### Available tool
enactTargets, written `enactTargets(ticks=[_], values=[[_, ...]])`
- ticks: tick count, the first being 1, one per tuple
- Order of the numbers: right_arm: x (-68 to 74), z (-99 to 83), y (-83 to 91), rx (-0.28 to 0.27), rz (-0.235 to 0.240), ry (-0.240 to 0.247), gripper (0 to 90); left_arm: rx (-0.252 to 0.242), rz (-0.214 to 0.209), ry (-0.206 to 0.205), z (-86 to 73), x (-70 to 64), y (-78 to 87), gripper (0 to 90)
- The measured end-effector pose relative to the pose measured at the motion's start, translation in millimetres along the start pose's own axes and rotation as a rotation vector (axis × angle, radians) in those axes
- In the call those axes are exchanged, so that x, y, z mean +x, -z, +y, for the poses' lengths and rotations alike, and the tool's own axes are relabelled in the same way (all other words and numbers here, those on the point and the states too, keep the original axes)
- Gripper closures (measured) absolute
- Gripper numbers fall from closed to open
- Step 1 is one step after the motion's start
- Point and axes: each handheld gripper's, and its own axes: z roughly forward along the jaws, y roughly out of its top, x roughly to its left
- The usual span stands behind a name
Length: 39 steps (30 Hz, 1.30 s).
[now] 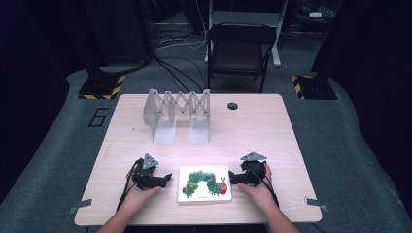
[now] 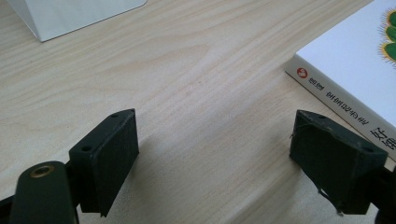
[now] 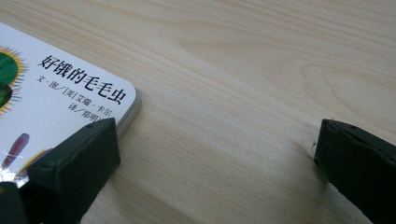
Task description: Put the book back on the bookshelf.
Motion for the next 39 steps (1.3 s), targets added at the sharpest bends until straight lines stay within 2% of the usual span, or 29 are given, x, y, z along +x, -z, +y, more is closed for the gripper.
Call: enactTargets(ticks=[10, 12, 14, 16, 21, 22, 26, 28, 29, 30, 33, 34, 39], values=[[0.2, 0.1, -0.1, -0.001, -0.001, -0.003, 0.0, -0.011, 0.009, 0.003, 0.0, -0.5, -1.1, 15.4], [1.1, 0.4, -0.6, -0.006, -0.002, -0.018, 0.0, -0.014, 0.014, 0.007, -0.2, -1.0, -1.0, 15.7], [0.2, -0.1, 0.3, -0.003, 0.001, -0.003, 0.3, 0.004, 0.007, 0.009, 0.1, -2.0, 0.5, 15.8], [0.8, -0.1, 0.3, -0.008, 0.001, -0.007, 1.4, -0.005, 0.016, 0.018, -0.2, -4.3, 0.3, 15.8], [2.1, 0.5, 1.9, -0.018, -0.005, -0.018, 9.8, 0.015, 0.013, 0.014, 0.9, -4.1, 1.6, 16.0], [2.4, 2.0, 3.6, -0.004, 0.001, -0.022, 13.7, 0.019, 0.012, 0.017, 1.6, -4.3, 1.5, 16.0], [0.8, 4.2, 5.0, 0.01, 0.007, -0.013, 17.6, 0.037, 0.012, 0.01, 3.5, -4.2, 2.3, 16.8], [-0.9, 6.5, 6.7, 0.028, 0.01, -0.005, 22.7, 0.037, 0.014, 0.014, 4.1, -3.7, 4.0, 23.8], [-0.9, 7.4, 7.5, 0.036, 0.008, -0.018, 24.7, 0.057, 0.007, 0.017, 4.8, -2.4, 6.0, 25.8], [-1.8, 8.6, 8.3, 0.046, 0.011, -0.024, 26.9, 0.044, 0.005, 0.023, 4.5, -1.9, 5.3, 26.1], [-4.2, 9.9, 10.0, 0.045, 0.029, -0.054, 31.6, 0.06, -0.008, 0.041, 6.2, -0.7, 7.4, 28.3], [-4.7, 10.5, 10.7, 0.051, 0.037, -0.06, 32.6, 0.06, -0.012, 0.062, 6.9, -1.8, 8.2, 28.7], [-6.0, 14.4, 15.4, 0.061, 0.076, -0.086, 38.8, 0.041, -0.029, 0.05, 9.8, -6.2, 15.0, 31.0]])
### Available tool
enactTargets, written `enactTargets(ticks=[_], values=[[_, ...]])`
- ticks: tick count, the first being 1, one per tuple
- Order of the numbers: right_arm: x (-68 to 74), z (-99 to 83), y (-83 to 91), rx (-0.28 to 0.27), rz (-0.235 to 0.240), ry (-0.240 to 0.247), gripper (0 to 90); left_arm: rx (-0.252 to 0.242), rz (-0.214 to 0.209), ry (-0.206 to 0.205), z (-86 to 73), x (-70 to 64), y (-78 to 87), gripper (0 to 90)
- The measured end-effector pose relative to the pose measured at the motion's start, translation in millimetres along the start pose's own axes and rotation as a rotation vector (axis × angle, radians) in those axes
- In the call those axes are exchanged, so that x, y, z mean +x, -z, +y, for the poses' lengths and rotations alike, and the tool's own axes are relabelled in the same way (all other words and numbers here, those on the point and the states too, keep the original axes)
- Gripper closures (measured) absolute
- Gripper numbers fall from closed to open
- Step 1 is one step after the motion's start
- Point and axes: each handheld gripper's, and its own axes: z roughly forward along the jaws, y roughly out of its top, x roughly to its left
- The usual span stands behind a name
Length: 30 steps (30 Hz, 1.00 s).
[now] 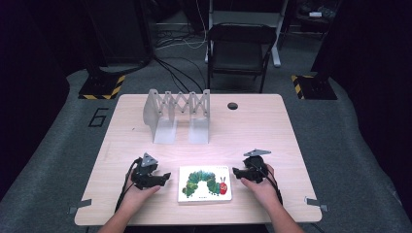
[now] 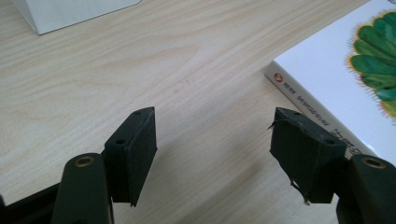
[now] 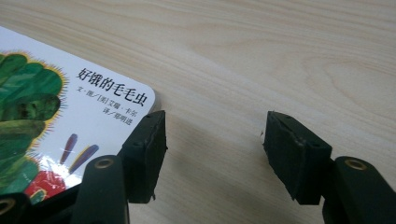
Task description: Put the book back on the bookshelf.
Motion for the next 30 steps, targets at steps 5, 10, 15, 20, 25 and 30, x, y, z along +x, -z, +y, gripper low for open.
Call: enactTargets(ticks=[5, 10, 15, 20, 25, 30], values=[[3.6, 0.7, 3.2, 0.024, 0.017, 0.003, 40.8, -0.003, -0.008, -0.01, 0.7, -7.1, 4.6, 31.8], [7.5, 2.0, 7.1, 0.022, 0.014, 0.013, 41.3, 0.018, -0.003, -0.049, 1.3, -13.9, 7.6, 31.9], [12.2, 2.6, 7.8, 0.027, 0.04, 0.013, 41.5, 0.025, -0.007, -0.073, 0.5, -20.4, 7.2, 31.4], [14.6, 3.9, 8.7, 0.02, 0.039, 0.017, 41.5, 0.026, -0.024, -0.086, -0.7, -25.2, 9.0, 30.4], [19.2, 7.2, 10.6, 0.024, 0.052, 0.009, 42.2, 0.028, -0.03, -0.104, -1.7, -28.1, 11.0, 29.1], [24.6, 9.9, 9.5, 0.016, 0.067, 0.04, 42.3, 0.025, -0.049, -0.1, -3.0, -32.0, 14.1, 29.1]])
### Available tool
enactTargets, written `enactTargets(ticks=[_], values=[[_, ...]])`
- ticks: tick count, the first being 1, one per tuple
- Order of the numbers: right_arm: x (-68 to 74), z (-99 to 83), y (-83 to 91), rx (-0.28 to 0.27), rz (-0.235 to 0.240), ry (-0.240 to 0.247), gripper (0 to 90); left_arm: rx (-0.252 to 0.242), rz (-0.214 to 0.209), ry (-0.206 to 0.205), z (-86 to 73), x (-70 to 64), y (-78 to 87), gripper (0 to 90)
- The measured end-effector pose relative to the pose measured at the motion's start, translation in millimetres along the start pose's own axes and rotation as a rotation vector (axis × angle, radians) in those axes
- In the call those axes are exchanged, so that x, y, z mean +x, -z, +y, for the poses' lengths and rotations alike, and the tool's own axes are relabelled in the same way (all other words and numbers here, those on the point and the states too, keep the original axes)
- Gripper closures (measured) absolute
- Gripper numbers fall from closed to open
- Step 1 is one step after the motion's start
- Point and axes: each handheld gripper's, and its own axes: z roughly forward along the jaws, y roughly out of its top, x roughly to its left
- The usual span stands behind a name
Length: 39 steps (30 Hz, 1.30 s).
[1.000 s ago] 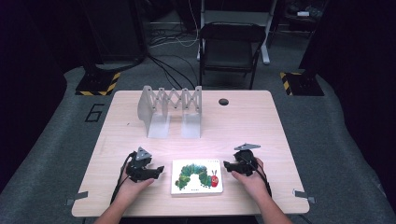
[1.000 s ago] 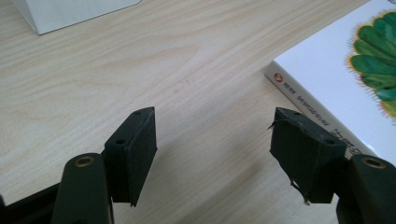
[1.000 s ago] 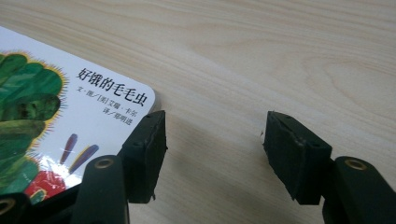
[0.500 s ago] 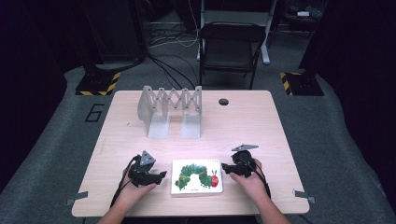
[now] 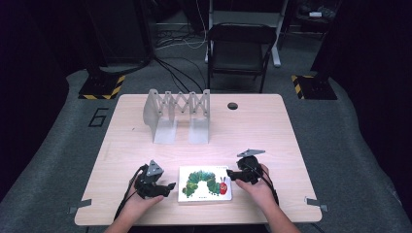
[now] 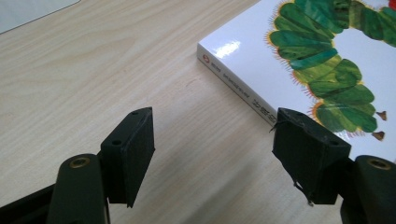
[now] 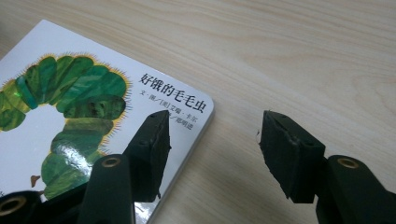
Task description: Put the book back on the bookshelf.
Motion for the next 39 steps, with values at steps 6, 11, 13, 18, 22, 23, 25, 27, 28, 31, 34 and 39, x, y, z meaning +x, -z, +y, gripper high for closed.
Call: enactTargets(ticks=[6, 11, 13, 18, 22, 23, 25, 27, 28, 31, 34, 39], values=[[1.3, 2.4, -2.1, 0.013, 0.021, 0.016, 42.0, -0.002, -0.032, -0.003, -1.1, -10.0, 3.9, 29.3], [3.8, 11.3, 0.7, 0.025, 0.044, 0.012, 42.1, 0.023, -0.049, -0.022, -7.1, -22.1, 7.8, 28.9], [5.0, 16.6, 2.0, 0.036, 0.042, 0.042, 42.5, 0.025, -0.065, -0.033, -9.0, -27.7, 8.2, 28.2], [3.5, 22.1, -4.4, 0.051, 0.045, 0.025, 44.0, 0.022, -0.073, -0.049, -11.7, -37.4, 7.9, 28.1], [2.4, 19.7, -9.5, 0.049, 0.048, 0.013, 44.0, 0.015, -0.085, -0.045, -12.7, -37.4, 8.1, 28.1], [2.4, 17.8, -11.0, 0.051, 0.054, 0.002, 43.9, 0.021, -0.096, -0.045, -12.7, -37.8, 8.7, 28.1], [1.5, 15.4, -12.4, 0.053, 0.056, 0.002, 43.8, 0.013, -0.096, -0.049, -13.4, -40.3, 9.8, 28.0], [1.5, 13.2, -13.5, 0.056, 0.06, -0.004, 43.8, 0.008, -0.103, -0.056, -14.1, -42.2, 11.0, 27.8], [1.5, 12.5, -13.4, 0.054, 0.063, -0.003, 43.7, 0.012, -0.108, -0.061, -14.5, -43.8, 12.0, 27.7], [2.4, 10.8, -13.6, 0.046, 0.071, -0.001, 43.3, 0.009, -0.111, -0.082, -14.8, -46.4, 10.2, 27.7], [5.4, 10.4, -15.0, 0.052, 0.069, 0.014, 42.8, 0.023, -0.109, -0.098, -15.0, -49.4, 5.7, 28.0], [10.0, 10.0, -19.9, 0.067, 0.074, 0.034, 42.6, 0.052, -0.096, -0.122, -15.1, -52.3, -1.1, 30.7]])
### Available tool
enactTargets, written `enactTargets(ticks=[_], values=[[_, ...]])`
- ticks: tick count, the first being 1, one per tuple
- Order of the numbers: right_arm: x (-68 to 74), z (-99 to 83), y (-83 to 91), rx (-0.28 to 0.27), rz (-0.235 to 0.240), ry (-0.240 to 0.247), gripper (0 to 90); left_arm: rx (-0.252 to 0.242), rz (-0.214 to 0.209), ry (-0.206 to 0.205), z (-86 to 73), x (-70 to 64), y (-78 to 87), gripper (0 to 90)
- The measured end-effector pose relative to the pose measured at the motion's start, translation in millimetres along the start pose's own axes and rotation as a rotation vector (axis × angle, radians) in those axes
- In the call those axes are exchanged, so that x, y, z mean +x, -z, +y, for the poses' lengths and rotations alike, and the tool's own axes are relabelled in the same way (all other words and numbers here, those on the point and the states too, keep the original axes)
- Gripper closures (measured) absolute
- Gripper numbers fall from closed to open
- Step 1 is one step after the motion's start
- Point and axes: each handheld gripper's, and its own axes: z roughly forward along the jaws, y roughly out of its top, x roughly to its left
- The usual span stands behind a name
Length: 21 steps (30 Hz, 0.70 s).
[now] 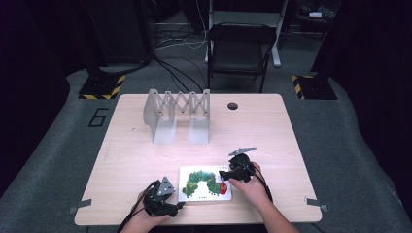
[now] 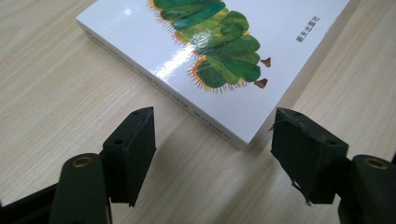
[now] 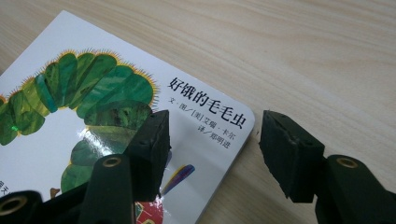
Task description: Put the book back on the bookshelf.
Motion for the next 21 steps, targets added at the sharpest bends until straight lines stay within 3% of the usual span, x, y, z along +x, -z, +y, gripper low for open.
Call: enactTargets(ticks=[12, 14, 21], values=[[0.1, -0.1, -5.6, 0.015, 0.027, -0.025, 40.8, -0.017, -0.043, -0.04, 3.6, -1.4, -8.9, 30.9], [-0.5, 0.1, -5.9, 0.016, 0.031, -0.028, 40.1, -0.023, -0.03, -0.039, 4.3, -1.1, -10.6, 29.0], [-4.5, 0.7, -7.5, 0.02, 0.038, -0.037, 36.8, -0.035, -0.046, -0.051, 6.4, 3.3, -13.6, 29.2]])
